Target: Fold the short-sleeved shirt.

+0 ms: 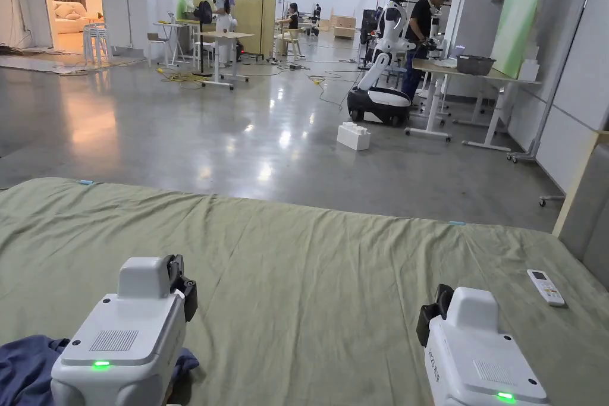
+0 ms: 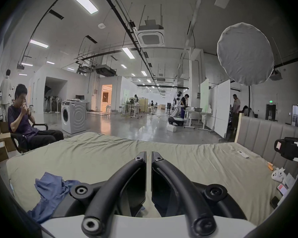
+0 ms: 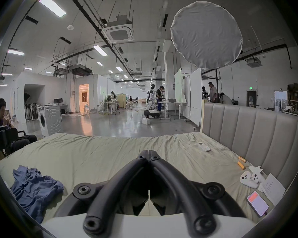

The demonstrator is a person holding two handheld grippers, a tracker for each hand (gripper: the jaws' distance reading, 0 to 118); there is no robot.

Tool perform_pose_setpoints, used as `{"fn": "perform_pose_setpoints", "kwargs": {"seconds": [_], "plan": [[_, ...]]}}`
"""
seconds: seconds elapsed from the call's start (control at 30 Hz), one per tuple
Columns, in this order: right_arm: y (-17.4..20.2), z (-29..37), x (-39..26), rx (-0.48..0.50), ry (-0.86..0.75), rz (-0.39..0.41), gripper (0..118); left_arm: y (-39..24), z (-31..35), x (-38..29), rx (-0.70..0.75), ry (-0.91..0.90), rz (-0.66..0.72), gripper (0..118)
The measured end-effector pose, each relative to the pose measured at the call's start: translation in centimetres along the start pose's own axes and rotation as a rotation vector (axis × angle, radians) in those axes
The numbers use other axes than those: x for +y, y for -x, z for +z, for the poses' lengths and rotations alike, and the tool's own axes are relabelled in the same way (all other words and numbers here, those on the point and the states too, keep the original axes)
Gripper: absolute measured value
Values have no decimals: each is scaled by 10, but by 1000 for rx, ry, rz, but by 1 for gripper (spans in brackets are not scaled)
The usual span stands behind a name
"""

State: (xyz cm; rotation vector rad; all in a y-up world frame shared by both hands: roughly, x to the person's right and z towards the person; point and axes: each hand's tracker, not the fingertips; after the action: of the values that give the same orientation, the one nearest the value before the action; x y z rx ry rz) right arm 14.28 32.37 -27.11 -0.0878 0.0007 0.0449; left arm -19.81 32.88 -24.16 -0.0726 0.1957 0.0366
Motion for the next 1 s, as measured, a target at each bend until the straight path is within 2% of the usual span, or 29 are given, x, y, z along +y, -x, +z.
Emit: {"fn": "perform_pose_setpoints", "kwargs": {"seconds": [0.13, 0.4, 0.57, 0.63, 0.67, 0.7, 0.73, 0.77, 0.8, 0.83, 1.0], "plan": [[4, 2, -3, 15, 3, 21, 0, 6, -4, -2, -2, 43, -17, 5], [14, -1, -13, 49, 29, 56, 0, 53, 10, -16, -38, 301, -27, 5], [22, -6, -26, 68, 65, 61, 0, 115, 8, -38, -41, 474, 87, 5], [25, -8, -30, 77, 79, 63, 0, 133, 5, -48, -17, 548, 92, 7], [27, -9, -32, 80, 86, 65, 0, 143, 4, -53, -7, 577, 86, 12], [29, -10, -34, 84, 92, 66, 0, 145, 9, -52, 11, 596, 84, 25], [31, -11, -36, 87, 97, 68, 0, 152, 10, -55, 29, 612, 79, 57], [33, -12, -38, 90, 103, 69, 0, 160, 10, -59, 34, 620, 84, 83], [34, -13, -40, 94, 108, 72, 0, 167, 10, -64, 52, 639, 86, 104], [36, -14, -42, 97, 113, 73, 0, 171, 11, -65, 69, 663, 79, 114], [43, -19, -52, 111, 144, 85, 0, 200, 7, -89, 127, 748, 34, 114]]}}
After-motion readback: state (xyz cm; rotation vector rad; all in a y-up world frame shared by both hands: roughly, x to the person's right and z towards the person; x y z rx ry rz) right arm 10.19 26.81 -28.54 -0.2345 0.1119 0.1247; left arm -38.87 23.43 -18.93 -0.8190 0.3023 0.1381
